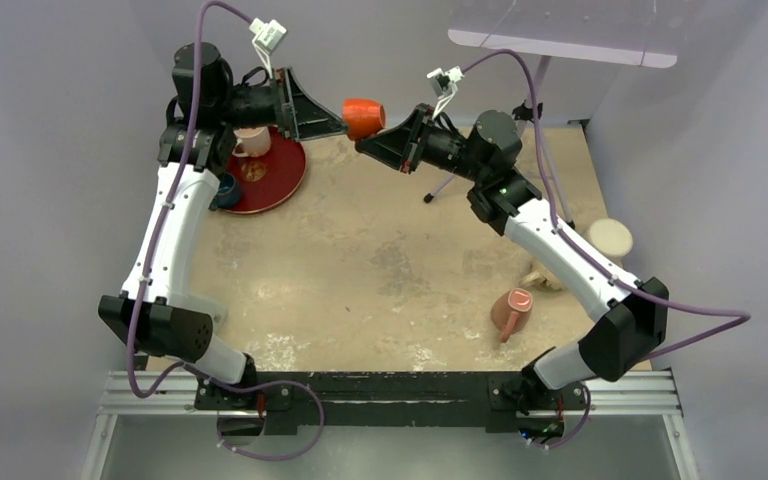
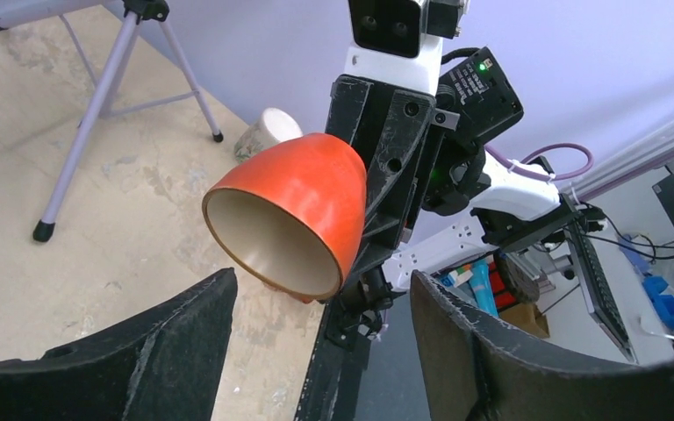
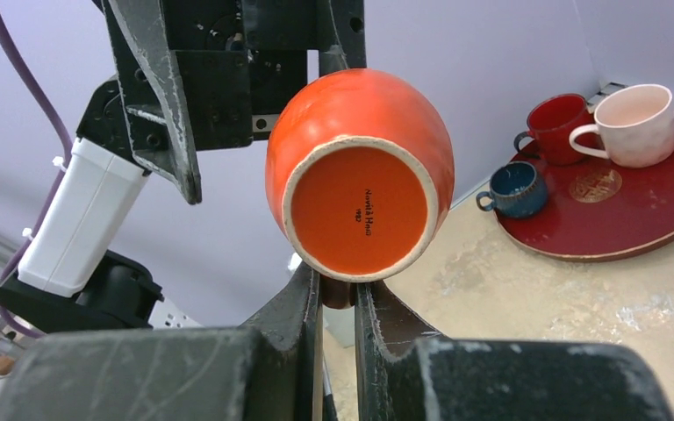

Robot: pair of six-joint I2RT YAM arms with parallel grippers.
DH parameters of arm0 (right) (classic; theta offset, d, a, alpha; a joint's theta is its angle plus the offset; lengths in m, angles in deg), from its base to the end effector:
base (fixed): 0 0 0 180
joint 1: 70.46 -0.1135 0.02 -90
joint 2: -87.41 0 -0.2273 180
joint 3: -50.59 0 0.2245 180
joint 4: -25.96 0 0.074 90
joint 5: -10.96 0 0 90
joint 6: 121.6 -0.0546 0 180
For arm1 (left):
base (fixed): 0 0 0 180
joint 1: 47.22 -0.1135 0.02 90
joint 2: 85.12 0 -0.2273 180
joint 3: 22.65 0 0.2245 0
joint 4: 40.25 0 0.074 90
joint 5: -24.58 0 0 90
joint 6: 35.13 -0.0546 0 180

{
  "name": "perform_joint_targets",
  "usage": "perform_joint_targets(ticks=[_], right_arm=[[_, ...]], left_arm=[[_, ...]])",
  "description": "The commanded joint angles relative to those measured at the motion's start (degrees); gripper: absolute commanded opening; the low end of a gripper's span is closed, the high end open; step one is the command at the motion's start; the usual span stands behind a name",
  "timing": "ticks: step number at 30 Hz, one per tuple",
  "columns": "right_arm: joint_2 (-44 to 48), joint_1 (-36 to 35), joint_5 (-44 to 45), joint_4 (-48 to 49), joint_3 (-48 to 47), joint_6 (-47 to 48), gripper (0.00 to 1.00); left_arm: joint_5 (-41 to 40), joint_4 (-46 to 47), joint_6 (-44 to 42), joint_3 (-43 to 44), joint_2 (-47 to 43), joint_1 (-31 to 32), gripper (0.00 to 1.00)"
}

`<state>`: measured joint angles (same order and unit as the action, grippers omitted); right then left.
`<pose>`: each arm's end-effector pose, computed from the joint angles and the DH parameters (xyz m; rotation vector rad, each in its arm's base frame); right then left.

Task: Turn the mug right side up

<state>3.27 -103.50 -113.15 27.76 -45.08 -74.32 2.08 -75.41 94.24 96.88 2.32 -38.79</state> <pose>0.2623 0.2071 0.4120 -0.4372 1.4888 1.4735 0.2842 -0.0931 0.4548 0.5347 1.7625 -1.5481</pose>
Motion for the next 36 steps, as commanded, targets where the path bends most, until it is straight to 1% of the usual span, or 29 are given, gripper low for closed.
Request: perform_joint_targets(ticks=[1, 3, 4, 5, 7, 10, 11, 13, 14, 15, 16, 17, 18, 19, 20, 21, 22, 23, 25, 28, 31, 33, 36], right_arm=[[-0.1, -0.8, -1.3, 5.6, -2.7, -1.2, 0.0], [-0.5, -1.2, -1.4, 5.8, -2.8, -1.3, 0.0], [-0.7, -1.4, -1.4, 6.0, -2.6, -1.4, 0.0], [-1.0, -1.6, -1.5, 5.8, -2.7, -1.4, 0.0], [-1.7, -1.9, -1.5, 5.3, -2.7, -1.2, 0.0], [-2.4, -2.1, -1.2, 5.1, -2.1, -0.6, 0.0], [-2.5, -2.1, -1.0, 4.4, -2.1, -0.1, 0.0], [-2.8, -2.1, -0.1, 1.6, -2.5, 1.4, 0.0], [-3.1, -2.1, 0.9, -0.6, -2.8, 2.1, 0.06], [-3.4, -2.0, 2.9, -4.2, -3.7, 3.0, 0.27], [-4.2, -2.1, 5.2, -8.9, -4.9, 4.3, 0.45], [-5.0, -2.0, 7.6, -13.4, -6.2, 5.8, 0.53], [-6.3, -2.0, 10.6, -17.7, -7.3, 6.8, 0.58], [-7.1, -2.1, 12.5, -21.4, -8.1, 7.7, 0.61], [-7.7, -2.1, 13.5, -24.1, -8.2, 8.5, 0.62], [-8.1, -2.1, 15.7, -26.6, -8.2, 9.0, 0.62], [-8.4, -2.1, 19.2, -29.6, -8.2, 9.4, 0.63], [-8.5, -2.0, 21.9, -32.1, -7.8, 9.5, 0.64], [-8.2, -2.0, 28.9, -35.6, -6.1, 10.0, 0.67], [-7.6, -2.0, 32.0, -37.4, -3.1, 11.4, 0.67], [-7.7, -2.0, 32.5, -37.8, -1.5, 12.1, 0.66], [-7.7, -2.0, 32.7, -37.8, -0.8, 12.3, 0.66], [-7.2, -2.0, 32.7, -37.4, 0.6, 12.9, 0.66]], left_arm=[[-0.1, 4.5, 3.3, 2.2, 0.7, 2.2, 0.73], [-0.3, 4.6, 3.8, 2.1, 1.3, 3.1, 0.68], [-0.4, 4.9, 4.2, 2.2, 1.5, 3.5, 0.63], [-0.4, 5.6, 4.8, 2.2, 1.6, 3.9, 0.55], [0.0, 7.4, 6.4, 2.4, 1.7, 4.4, 0.36], [-0.2, 7.2, 7.1, 2.5, 1.8, 4.7, 0.0], [-0.5, 5.5, 6.3, 2.5, 1.9, 4.7, 0.0], [-1.9, -0.6, 1.5, 3.0, 2.0, 4.4, 0.0], [-3.6, -6.3, -2.8, 3.9, 2.1, 4.3, 0.0], [-6.6, -12.9, -9.3, 7.0, 2.5, 4.2, 0.0], [-10.6, -22.1, -16.5, 10.2, 3.4, 4.3, 0.0], [-16.2, -30.9, -24.0, 14.1, 4.7, 4.4, 0.0], [-21.7, -37.1, -29.7, 17.4, 6.0, 4.4, 0.0], [-26.9, -42.3, -34.7, 19.5, 7.1, 4.3, 0.0], [-32.3, -45.6, -41.2, 20.2, 7.8, 4.3, 0.0], [-37.7, -47.4, -45.4, 19.3, 8.0, 4.3, 0.0], [-43.0, -47.7, -49.2, 17.5, 8.0, 4.3, 0.0], [-50.0, -46.7, -52.6, 15.0, 8.1, 4.0, 0.0], [-57.9, -44.8, -57.8, 10.3, 9.5, 3.1, 0.0], [-63.9, -44.4, -62.7, 9.1, 14.9, 1.1, 0.0], [-70.6, -39.7, -65.8, 8.5, 20.3, -0.5, 0.0], [-71.7, -38.8, -66.8, 10.8, 25.1, -1.7, 0.0], [-69.8, -41.6, -67.7, 19.0, 33.1, -3.6, 0.0]])
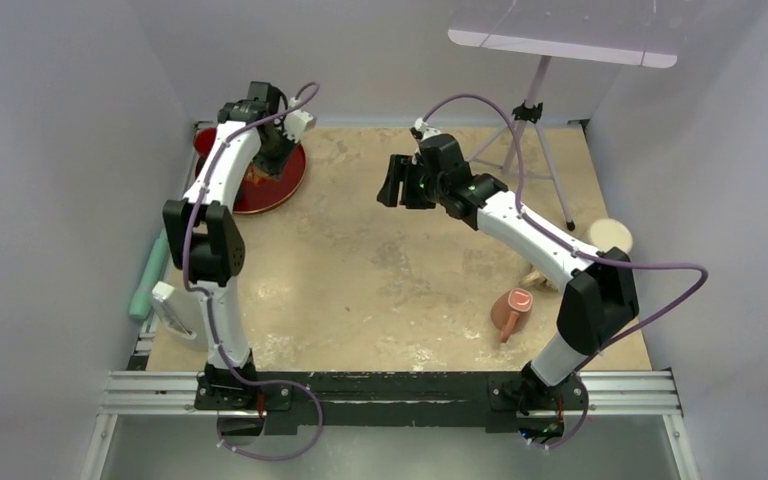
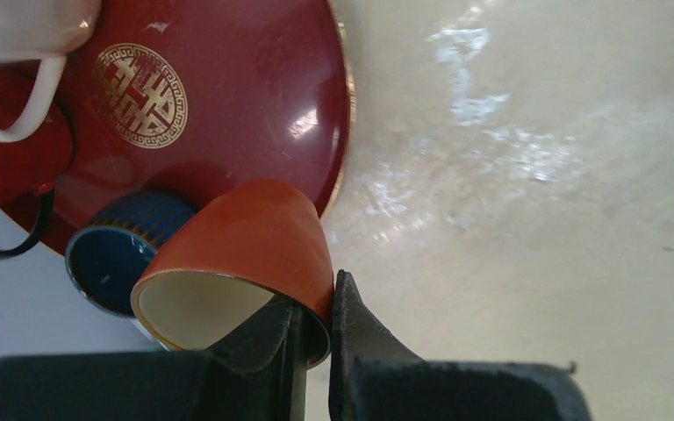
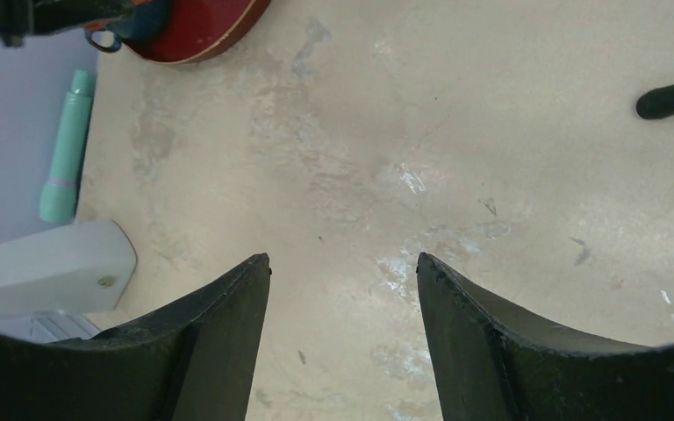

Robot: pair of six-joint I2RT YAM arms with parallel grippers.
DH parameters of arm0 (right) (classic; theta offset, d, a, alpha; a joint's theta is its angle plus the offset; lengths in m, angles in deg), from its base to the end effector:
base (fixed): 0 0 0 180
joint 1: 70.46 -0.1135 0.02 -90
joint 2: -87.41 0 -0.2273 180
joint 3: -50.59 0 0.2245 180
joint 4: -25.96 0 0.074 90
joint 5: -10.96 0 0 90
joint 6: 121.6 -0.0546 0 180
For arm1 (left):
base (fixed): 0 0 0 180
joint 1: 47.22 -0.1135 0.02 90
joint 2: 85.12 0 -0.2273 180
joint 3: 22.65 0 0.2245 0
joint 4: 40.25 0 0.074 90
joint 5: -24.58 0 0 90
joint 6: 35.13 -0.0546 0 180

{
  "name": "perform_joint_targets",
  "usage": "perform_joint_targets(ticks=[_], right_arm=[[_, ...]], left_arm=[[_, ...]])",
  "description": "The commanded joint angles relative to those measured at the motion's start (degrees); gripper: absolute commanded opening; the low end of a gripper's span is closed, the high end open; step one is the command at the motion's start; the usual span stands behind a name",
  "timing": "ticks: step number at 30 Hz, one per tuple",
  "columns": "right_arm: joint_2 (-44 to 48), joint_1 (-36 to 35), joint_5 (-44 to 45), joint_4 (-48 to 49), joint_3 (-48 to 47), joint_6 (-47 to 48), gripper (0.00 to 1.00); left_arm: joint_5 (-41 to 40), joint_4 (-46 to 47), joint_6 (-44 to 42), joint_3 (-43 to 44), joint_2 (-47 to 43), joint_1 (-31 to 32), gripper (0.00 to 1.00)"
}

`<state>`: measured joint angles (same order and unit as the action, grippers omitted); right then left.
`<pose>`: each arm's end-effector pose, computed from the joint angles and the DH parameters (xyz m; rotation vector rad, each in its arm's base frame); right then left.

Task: Turn the mug right side up

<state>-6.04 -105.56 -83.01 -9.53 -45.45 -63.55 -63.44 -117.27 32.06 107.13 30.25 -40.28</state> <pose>0.2971 0.2134 0.2808 -0.1038 2.2382 0.7379 0.3909 -0.0495 0.2606 0.6945 2.5710 0.0440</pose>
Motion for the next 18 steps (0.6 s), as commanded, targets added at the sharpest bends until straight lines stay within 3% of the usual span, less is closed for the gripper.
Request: perform_joint_targets(ticks=[1, 5, 12, 18], right_arm=[[2.3, 0.0, 2.6, -0.1, 1.4, 2.3, 0.66], [3.2, 0.0, 3.8, -0.4, 3.1, 2.9, 0.65], [2.6, 0.1, 3.8, -1.1, 2.7, 3.1, 0.65], [2.4, 0.1, 3.8, -2.0, 1.7, 3.4, 0.65]], left_arm=[[-3.5, -0.6, -6.3, 10.7, 7.4, -2.5, 0.0], [-3.0, -1.0, -8.4, 15.0, 14.8, -2.6, 0.0], [0.4, 1.4, -9.8, 16.2, 19.7, -2.7, 0.0], [0.4, 3.2, -11.1, 16.1, 22.5, -2.7, 0.09]])
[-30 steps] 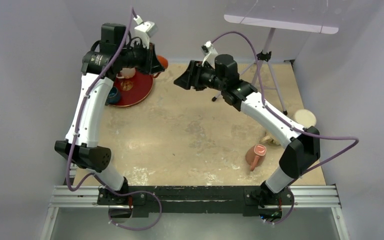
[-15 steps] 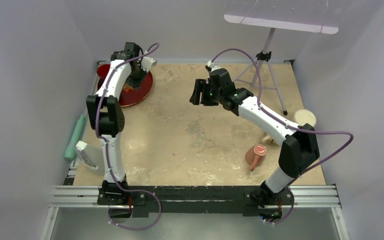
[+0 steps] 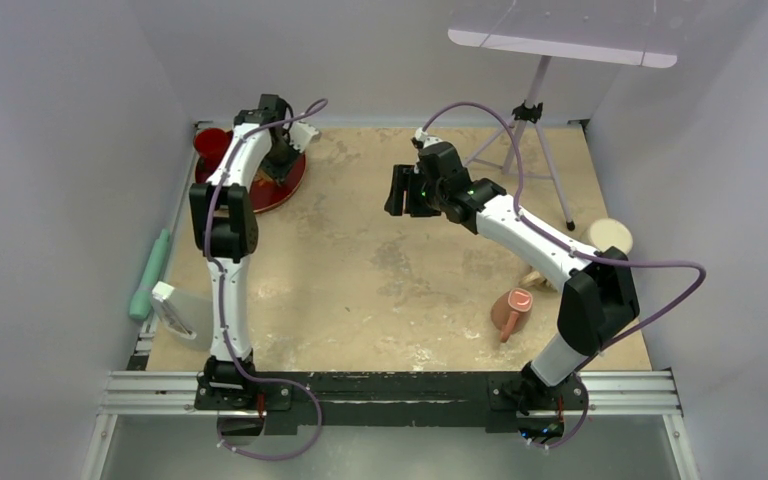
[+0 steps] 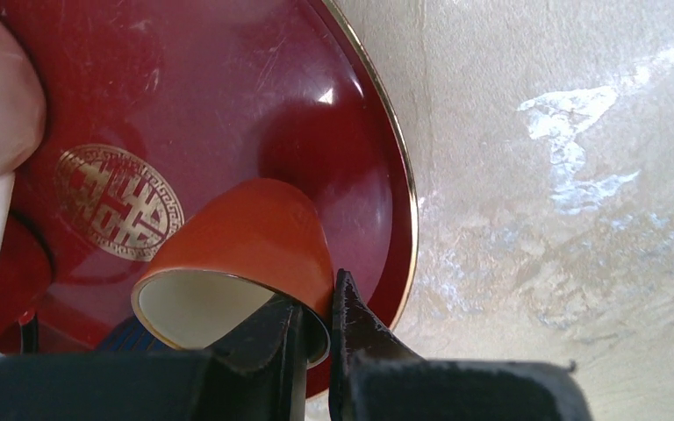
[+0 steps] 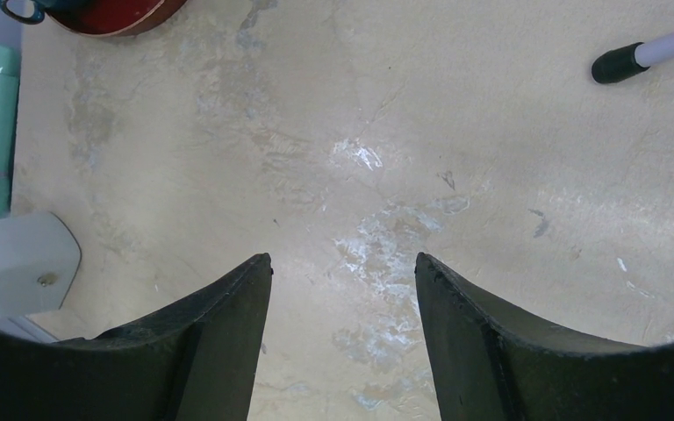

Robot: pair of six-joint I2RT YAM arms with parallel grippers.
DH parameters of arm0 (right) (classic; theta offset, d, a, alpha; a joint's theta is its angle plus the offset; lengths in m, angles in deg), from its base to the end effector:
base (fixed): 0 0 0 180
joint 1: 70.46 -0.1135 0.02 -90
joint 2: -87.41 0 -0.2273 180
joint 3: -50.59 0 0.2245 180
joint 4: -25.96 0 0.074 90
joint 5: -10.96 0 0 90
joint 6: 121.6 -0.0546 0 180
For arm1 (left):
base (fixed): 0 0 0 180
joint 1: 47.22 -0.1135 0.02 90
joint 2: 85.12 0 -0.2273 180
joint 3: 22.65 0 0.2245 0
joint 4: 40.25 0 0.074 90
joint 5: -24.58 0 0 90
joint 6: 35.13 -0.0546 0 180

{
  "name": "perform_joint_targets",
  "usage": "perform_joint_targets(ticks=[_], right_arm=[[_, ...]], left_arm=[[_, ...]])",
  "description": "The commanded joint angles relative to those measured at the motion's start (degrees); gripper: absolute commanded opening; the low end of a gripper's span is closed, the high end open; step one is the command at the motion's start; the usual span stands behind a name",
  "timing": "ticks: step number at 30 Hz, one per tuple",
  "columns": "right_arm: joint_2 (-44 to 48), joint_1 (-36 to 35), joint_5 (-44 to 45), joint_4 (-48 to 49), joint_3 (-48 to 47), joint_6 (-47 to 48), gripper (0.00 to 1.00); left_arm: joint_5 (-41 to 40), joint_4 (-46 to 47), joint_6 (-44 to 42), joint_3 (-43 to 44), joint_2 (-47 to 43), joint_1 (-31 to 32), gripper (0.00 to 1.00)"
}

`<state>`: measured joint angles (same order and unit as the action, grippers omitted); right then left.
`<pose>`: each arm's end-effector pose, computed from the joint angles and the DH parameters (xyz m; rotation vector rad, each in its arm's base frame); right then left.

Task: Turn the mug right side up

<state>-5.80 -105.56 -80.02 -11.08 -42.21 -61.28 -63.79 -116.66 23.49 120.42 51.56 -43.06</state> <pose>0.2934 0.2074 0.2606 -0.1185 2.2978 0.6251 0.4511 -0.0344 0.1736 0.8597 2.6595 0.0772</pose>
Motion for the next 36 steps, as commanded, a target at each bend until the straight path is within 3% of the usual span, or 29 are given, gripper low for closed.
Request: perform_joint_targets(ticks=[1, 5, 11, 15, 19, 22, 26, 28, 36], right_arm=[[2.0, 0.0, 0.8, -0.7, -1.8, 1.3, 0.65], [2.0, 0.1, 1.6, -1.1, -2.5, 1.4, 0.65], [1.6, 0.1, 1.5, -1.5, -3.7, 1.7, 0.65], [1.4, 0.1, 1.3, -1.4, -4.4, 1.9, 0.65], [1.3, 0.1, 1.7, -1.7, -4.2, 1.8, 0.65], [1.8, 0.1, 2.4, -1.5, -3.4, 1.5, 0.65], [2.5, 0.1, 4.2, -2.1, -2.6, 1.3, 0.64], [2.9, 0.1, 4.6, -2.0, -1.9, 1.3, 0.64], [3.2, 0.1, 5.1, -1.6, -0.8, 0.8, 0.64]], left_arm=[[0.6, 2.8, -2.7, 2.7, 1.4, 0.0, 0.12], [-0.2, 4.4, -2.9, 2.1, 1.0, 0.1, 0.3], [-0.8, 5.4, -1.9, 2.5, -2.0, 0.1, 0.47], [1.5, 5.0, -0.4, 1.4, -8.8, 0.8, 0.56], [6.9, 7.4, 1.9, -7.3, -19.0, 1.2, 0.59], [7.9, 9.0, 1.2, -16.1, -24.4, 1.2, 0.49], [0.1, 9.1, -1.8, -24.2, -25.4, 0.9, 0.15], [-2.9, 9.8, -2.5, -26.5, -24.5, 0.6, 0.03], [-6.5, 12.1, -1.3, -24.2, -15.9, 0.9, 0.0]])
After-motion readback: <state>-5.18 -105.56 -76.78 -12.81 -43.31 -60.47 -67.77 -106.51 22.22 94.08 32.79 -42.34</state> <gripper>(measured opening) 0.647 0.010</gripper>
